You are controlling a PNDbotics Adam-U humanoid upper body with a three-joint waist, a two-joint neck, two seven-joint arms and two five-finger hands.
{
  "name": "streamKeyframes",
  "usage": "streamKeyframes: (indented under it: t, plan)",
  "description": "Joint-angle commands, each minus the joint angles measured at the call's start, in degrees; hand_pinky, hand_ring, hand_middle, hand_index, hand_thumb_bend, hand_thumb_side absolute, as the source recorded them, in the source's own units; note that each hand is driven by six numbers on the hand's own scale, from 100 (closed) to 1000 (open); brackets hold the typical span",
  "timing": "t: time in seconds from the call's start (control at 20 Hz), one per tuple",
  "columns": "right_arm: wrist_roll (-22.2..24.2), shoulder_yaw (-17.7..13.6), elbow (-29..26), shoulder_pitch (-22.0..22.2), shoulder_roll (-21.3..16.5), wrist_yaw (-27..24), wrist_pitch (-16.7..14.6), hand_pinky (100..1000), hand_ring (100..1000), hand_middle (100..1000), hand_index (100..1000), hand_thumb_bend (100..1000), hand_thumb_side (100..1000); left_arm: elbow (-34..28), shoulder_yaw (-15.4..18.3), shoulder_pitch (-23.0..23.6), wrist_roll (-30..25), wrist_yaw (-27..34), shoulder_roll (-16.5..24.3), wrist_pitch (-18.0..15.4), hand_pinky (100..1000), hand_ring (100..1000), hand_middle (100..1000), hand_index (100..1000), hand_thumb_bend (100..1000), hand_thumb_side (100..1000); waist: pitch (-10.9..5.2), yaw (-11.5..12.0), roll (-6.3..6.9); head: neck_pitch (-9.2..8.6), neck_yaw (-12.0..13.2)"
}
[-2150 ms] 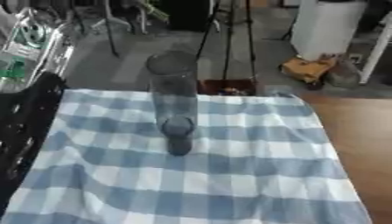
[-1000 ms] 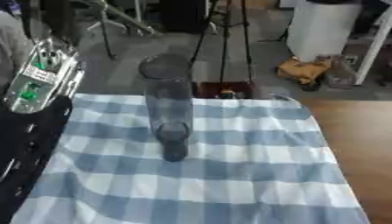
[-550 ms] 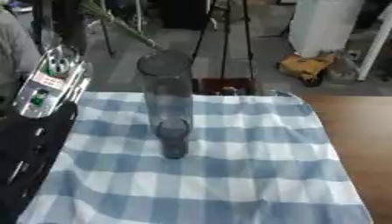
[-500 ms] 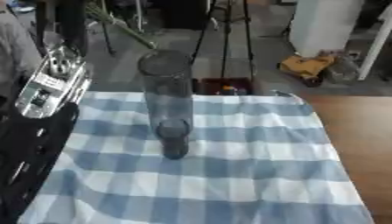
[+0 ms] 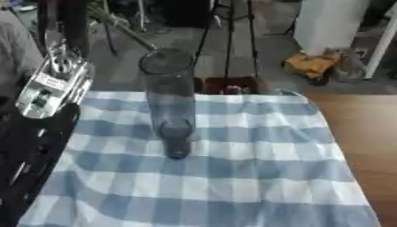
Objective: Arrange flowers into the vase.
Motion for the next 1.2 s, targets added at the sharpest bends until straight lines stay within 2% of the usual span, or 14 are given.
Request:
streamKeyframes:
  t: [0.05,0.3,0.5,0.75,1.2]
  plan:
    - [0.21,-0.64,-0.87,-0.39,-1.8,-0.31,-0.14,683,778,768,797,100,1000,-1.39,0.4,-1.86,0.94,-1.47,1.74,-0.93,100,100,100,202,100,654,-1.19,0.04,0.11,-0.26,0.03]
    - [0.14,-0.71,-0.9,0.1,-2.05,-0.26,0.11,683,778,768,797,100,1000,-1.77,0.5,-3.1,1.92,-2.11,2.66,-1.42,100,100,100,204,100,646,-1.75,0.61,0.54,0.48,-0.17]
    - [-0.23,-0.79,-1.14,0.54,-2.0,-0.12,0.55,682,778,768,797,100,1000,-1.85,-0.03,-3.39,1.83,-0.51,2.93,0.11,100,100,100,201,100,645,-2.42,1.09,0.72,1.23,-0.36]
    - [-0.81,-0.84,-1.63,1.06,-1.8,0.12,1.21,682,778,768,797,100,1000,-1.62,-0.67,-3.47,1.23,1.2,3.43,3.59,100,100,100,199,100,636,-3.22,1.48,0.85,1.77,-0.53]
    - [-1.55,-0.81,-2.26,1.76,-1.4,0.54,2.2,682,778,768,797,100,1000,-1.22,-0.94,-3.76,0.16,2.9,3.78,12.24,100,100,100,195,100,623,-4.45,1.98,1.04,3.2,-0.78]
